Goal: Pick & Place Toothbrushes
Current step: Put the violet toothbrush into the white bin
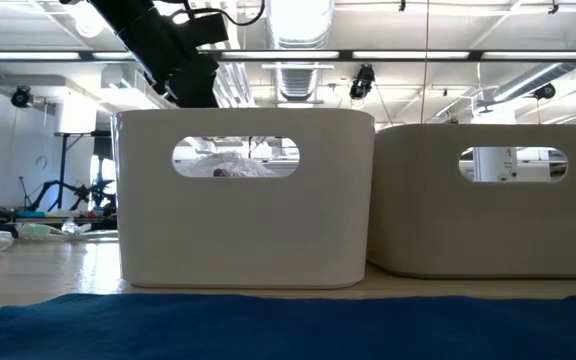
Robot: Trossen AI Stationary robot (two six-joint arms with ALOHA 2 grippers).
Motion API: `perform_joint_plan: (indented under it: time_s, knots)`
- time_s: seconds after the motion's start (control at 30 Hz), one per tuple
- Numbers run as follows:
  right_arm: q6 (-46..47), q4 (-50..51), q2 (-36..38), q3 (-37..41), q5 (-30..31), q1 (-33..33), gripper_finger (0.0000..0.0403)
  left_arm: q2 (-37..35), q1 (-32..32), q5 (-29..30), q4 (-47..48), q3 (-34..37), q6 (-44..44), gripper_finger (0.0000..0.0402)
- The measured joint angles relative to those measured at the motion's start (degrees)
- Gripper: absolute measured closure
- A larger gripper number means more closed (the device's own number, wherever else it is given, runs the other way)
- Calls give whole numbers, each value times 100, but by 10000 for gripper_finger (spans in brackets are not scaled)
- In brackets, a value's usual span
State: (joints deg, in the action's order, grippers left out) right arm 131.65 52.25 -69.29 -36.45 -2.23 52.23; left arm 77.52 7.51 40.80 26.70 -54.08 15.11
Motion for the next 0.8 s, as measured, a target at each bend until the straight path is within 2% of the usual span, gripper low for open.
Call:
perform_joint_plan:
  time_s: [0.23, 0.37, 0.47, 0.6, 0.8]
  knots:
    - [-108, 1645, 268, -801, 551, -2, 395, 0, 7, -241, 0, 0, -70, 209]
    - [-289, 2510, 264, -1413, 1243, -2, 395, 0, 7, -247, -15, 0, -70, 209]
    - [-592, 2915, 221, -1838, 2104, -2, 395, 0, 12, -248, -29, 0, -12, 209]
    - [-1335, 3030, 159, -2259, 3688, -2, 395, 0, 38, -331, -221, 0, -2, 209]
    - [-2809, 2925, 87, -2556, 5831, -2, 395, 0, 177, -846, -845, 0, -190, 209]
